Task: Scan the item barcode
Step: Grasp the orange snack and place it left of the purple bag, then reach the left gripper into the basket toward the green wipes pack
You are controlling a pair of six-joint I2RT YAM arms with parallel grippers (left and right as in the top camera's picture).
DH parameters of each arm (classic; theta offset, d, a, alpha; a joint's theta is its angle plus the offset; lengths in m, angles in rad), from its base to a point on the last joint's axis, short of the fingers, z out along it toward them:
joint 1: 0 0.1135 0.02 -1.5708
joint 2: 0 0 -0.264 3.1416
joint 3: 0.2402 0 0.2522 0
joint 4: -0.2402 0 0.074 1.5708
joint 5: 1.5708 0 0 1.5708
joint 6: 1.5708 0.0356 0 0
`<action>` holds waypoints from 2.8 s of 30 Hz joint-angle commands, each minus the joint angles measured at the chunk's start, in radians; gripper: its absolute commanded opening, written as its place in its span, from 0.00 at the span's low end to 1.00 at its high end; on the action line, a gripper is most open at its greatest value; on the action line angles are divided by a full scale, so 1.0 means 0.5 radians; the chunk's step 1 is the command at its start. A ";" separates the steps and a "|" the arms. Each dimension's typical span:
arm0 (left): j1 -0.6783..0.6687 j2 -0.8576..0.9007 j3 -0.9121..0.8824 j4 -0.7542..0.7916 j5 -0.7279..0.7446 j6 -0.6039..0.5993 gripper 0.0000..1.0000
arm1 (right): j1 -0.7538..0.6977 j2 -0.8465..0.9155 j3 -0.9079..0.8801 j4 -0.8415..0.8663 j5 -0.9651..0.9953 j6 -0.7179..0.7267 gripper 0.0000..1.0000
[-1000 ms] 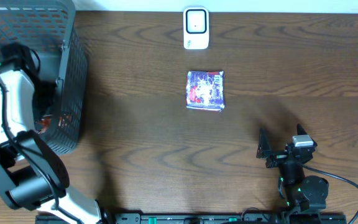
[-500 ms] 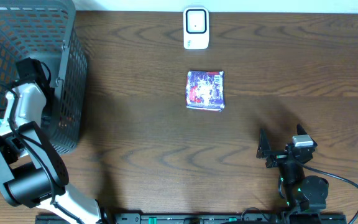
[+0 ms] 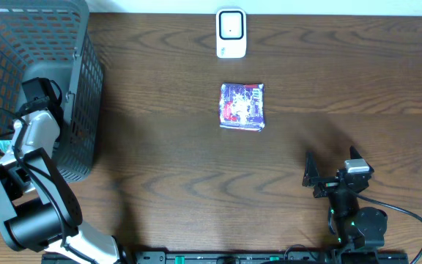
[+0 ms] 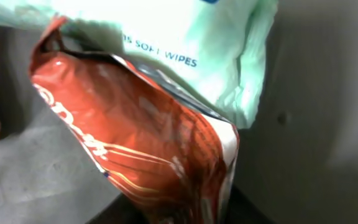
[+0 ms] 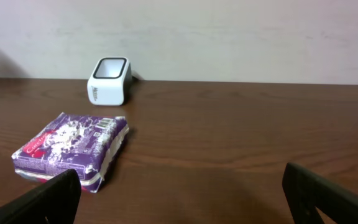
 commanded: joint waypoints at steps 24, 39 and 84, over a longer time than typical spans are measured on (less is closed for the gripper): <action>-0.478 -1.644 0.136 0.488 0.379 0.232 0.08 | -0.008 -0.010 -0.007 -0.002 -0.012 0.029 0.99; -1.697 -0.876 0.136 0.360 -0.376 1.149 0.08 | -0.008 -0.010 -0.007 -0.002 -0.012 0.030 0.99; 0.116 -0.965 0.169 0.564 0.401 0.933 0.84 | -0.008 -0.010 -0.007 -0.002 -0.012 0.029 0.99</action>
